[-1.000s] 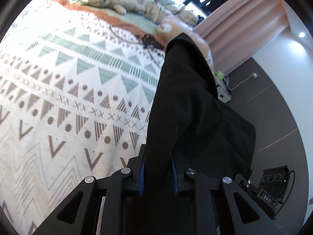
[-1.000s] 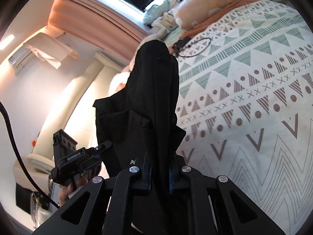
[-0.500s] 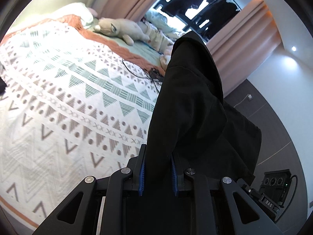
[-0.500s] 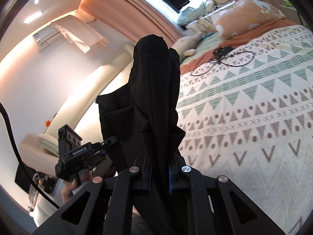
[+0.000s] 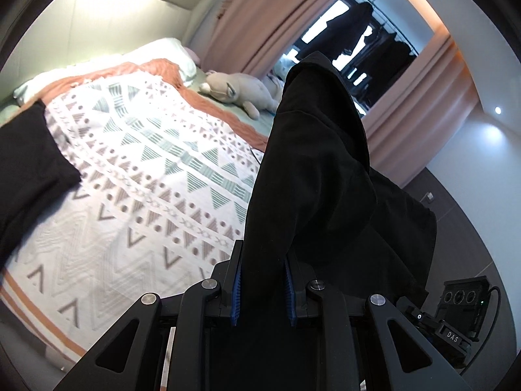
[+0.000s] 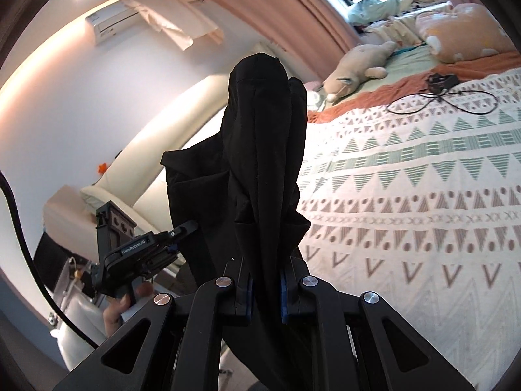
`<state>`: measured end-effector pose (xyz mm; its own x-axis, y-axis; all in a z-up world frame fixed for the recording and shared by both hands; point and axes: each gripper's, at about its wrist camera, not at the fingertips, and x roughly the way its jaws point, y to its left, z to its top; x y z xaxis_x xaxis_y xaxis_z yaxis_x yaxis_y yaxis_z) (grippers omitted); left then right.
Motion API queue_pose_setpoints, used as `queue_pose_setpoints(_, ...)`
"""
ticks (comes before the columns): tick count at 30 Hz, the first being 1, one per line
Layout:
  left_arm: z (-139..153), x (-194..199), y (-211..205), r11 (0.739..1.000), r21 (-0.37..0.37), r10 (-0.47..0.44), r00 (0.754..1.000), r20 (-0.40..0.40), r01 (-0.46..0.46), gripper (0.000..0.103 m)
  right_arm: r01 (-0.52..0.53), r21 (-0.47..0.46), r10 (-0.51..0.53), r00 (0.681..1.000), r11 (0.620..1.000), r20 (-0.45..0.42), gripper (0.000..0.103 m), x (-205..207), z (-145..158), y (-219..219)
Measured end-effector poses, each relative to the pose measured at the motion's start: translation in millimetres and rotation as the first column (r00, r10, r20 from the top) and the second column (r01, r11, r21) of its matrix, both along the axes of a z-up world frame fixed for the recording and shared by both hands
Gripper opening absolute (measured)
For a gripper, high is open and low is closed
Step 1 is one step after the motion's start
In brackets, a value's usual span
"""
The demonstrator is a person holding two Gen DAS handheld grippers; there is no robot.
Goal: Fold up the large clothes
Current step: 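Grasp the folded shirt with both grippers and lift it off the bed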
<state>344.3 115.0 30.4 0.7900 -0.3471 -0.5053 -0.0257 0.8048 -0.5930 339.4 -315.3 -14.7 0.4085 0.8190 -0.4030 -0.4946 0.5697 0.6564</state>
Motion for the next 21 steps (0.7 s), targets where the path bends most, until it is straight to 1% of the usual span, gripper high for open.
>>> queue_pose_setpoints(6, 1, -6, 54, 0.999, -0.020, 0.045, 0.999, 0.015, -0.045, 0.021, -0.071, -0.010, 0.071, 0.997, 0.997, 0.007, 0.013, 0, 5, 60)
queue_pose_setpoints(9, 2, -15, 79, 0.998, -0.024, 0.067, 0.997, 0.025, -0.066, 0.021, -0.113, -0.019, 0.113, 0.994, 0.993, 0.011, 0.013, -3, 6, 92)
queue_pose_setpoints(12, 3, -18, 102, 0.995, -0.025, 0.095, 0.995, 0.030, -0.094, 0.021, -0.157, -0.031, 0.158, 0.987, 0.987, 0.012, 0.013, -7, 8, 130)
queue_pose_setpoints(15, 8, -25, 127, 0.991, -0.016, 0.131, 0.991, 0.032, -0.130, 0.021, -0.206, -0.042, 0.207, 0.978, 0.978, 0.017, 0.013, -10, 9, 170)
queue_pose_setpoints(16, 7, -36, 138, 0.990, -0.012, 0.144, 0.989, 0.035, -0.144, 0.021, -0.220, -0.042, 0.220, 0.975, 0.975, 0.019, 0.013, -11, 9, 179)
queue_pose_setpoints(21, 18, -56, 187, 0.976, 0.014, 0.215, 0.975, 0.054, -0.216, 0.021, -0.301, -0.036, 0.303, 0.953, 0.953, 0.029, 0.013, -20, 15, 249)
